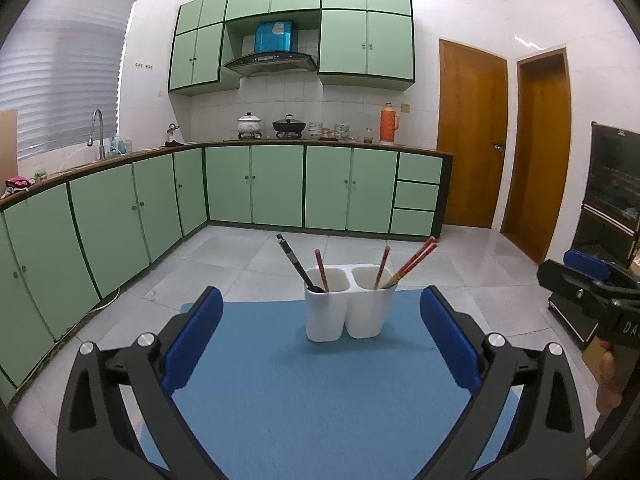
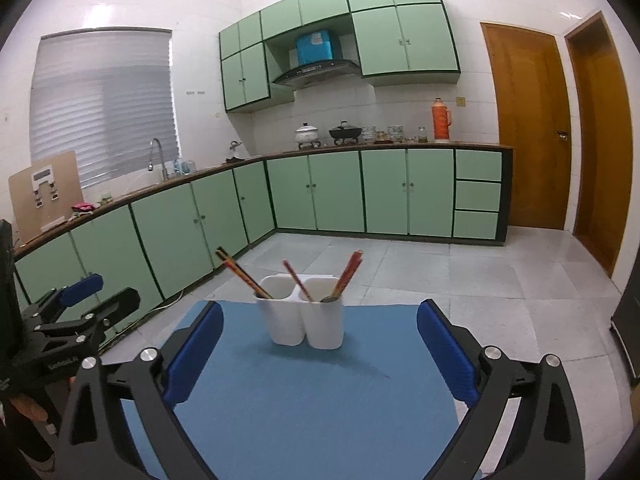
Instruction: Organize utensils
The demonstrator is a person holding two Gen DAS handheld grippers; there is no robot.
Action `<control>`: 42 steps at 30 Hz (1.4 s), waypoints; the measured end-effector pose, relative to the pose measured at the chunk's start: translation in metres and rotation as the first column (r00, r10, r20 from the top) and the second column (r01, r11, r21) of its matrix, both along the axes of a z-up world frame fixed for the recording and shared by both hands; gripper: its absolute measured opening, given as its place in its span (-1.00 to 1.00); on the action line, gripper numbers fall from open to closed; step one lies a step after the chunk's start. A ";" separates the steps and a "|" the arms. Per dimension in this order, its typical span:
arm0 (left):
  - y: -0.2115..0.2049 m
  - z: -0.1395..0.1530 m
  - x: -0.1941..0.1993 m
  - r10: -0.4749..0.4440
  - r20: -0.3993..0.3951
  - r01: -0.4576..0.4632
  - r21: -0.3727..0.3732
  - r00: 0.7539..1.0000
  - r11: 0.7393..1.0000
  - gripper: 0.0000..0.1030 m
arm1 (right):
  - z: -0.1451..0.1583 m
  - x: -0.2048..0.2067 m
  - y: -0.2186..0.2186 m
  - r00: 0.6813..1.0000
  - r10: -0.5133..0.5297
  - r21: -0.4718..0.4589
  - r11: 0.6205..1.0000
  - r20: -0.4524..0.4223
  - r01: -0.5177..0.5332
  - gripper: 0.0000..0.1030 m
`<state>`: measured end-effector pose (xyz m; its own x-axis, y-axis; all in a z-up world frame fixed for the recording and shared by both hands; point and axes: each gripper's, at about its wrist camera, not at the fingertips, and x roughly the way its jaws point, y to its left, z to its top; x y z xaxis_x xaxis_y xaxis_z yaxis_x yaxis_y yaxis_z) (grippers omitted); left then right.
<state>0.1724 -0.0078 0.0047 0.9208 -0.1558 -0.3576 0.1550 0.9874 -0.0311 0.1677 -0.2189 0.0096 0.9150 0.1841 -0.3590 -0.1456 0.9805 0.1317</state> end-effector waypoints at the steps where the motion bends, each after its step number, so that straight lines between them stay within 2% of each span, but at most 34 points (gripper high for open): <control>1: 0.000 0.002 -0.005 0.001 0.004 -0.001 -0.002 1.000 1.000 0.86 | 0.001 -0.004 0.003 1.000 0.007 -0.004 1.000 0.004 -0.007 0.85; 22: -0.009 0.020 -0.075 -0.013 0.067 0.012 0.024 0.998 1.000 0.87 | 0.020 -0.066 0.021 0.996 0.043 -0.027 0.999 0.076 -0.041 0.88; 42: -0.002 0.017 -0.088 -0.004 0.062 0.003 0.012 0.998 1.000 0.87 | 0.014 -0.072 0.033 0.995 0.066 -0.039 0.997 0.071 -0.063 0.88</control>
